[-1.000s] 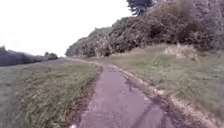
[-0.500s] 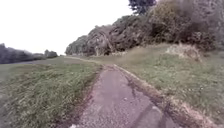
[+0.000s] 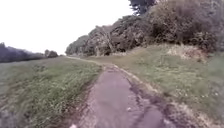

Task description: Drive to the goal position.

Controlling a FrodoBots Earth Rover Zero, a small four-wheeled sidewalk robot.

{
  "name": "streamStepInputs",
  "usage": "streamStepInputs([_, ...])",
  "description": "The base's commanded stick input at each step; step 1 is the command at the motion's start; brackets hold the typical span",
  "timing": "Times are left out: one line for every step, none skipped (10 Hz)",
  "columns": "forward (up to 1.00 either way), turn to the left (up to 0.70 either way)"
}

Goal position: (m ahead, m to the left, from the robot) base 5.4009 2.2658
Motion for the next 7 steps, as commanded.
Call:
streamStepInputs([0.6,0.0])
streamStepInputs([0.61,0.0])
streamStepInputs([0.6,0.0])
streamStepInputs([0.6,0.0])
streamStepInputs([0.6,0.0])
streamStepInputs([0.6,0.0])
streamStepInputs([0.59,0.0])
